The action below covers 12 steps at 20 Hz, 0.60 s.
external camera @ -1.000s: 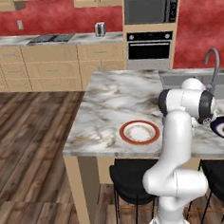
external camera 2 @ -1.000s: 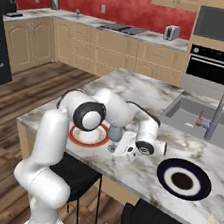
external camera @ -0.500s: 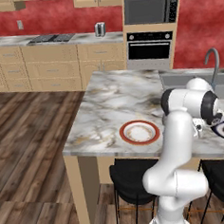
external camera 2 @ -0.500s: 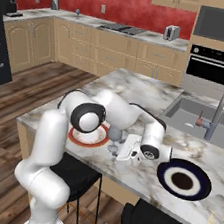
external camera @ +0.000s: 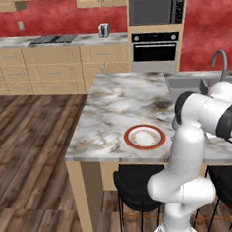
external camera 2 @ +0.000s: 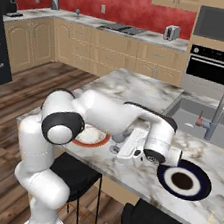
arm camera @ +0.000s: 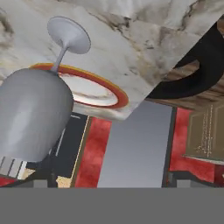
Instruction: Retrieve the wine glasses from the counter and place one next to each plate.
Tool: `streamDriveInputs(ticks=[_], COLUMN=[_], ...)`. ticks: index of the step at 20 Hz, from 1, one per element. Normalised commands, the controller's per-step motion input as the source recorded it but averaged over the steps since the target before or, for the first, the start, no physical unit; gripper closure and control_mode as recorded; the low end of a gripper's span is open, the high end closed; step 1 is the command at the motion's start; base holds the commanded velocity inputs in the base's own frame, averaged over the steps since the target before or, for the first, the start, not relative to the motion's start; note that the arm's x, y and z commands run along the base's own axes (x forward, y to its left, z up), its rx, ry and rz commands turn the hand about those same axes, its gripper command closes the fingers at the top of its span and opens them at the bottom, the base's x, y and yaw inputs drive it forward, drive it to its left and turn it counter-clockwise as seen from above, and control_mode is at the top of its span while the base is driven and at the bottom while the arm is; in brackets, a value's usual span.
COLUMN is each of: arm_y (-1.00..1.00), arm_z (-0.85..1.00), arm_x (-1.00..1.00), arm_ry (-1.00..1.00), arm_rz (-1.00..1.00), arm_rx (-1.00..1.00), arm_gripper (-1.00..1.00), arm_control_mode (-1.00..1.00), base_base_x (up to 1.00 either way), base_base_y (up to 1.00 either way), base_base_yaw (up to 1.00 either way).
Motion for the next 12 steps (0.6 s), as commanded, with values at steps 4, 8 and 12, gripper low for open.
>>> streamDriveInputs(ticks=[4, 8, 12], arm_y=[0.15, 0.01, 0.09], arm_z=[0.99, 0.72, 0.95], arm_x=[-0.61, -0.36, -0.52], arm_ry=[-0.17, -0.18, -0.18], arm_rz=[-0.19, -0.17, -0.15], arm_rx=[-0.06, -0.07, -0.05], arm_gripper=[-1.0, -1.0, -1.0], arm_control_mode=[-1.0, -1.0, -1.0], base_base_x=[0.0, 0.0, 0.0], base_base_y=[0.0, 0.0, 0.0], base_base_yaw=[0.0, 0.0, 0.0])
